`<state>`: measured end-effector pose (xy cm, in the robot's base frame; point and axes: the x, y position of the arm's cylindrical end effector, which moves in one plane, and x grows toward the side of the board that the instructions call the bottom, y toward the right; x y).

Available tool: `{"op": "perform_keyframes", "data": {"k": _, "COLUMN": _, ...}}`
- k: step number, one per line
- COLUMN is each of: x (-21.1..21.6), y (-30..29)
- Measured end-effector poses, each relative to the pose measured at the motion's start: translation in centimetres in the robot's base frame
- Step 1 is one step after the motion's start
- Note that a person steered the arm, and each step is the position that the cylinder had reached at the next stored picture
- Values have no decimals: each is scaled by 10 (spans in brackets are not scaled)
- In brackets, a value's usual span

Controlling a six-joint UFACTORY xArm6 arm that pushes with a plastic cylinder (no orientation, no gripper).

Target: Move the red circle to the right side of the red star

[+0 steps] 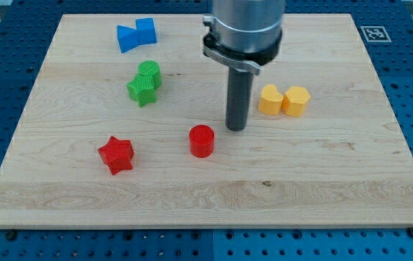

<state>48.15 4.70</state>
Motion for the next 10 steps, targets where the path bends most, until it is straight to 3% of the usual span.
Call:
{"op": "perform_keyframes", "data": {"k": 6, "x": 15, "y": -8}}
{"op": "perform_keyframes", "data": {"k": 10, "x": 18, "y": -60}}
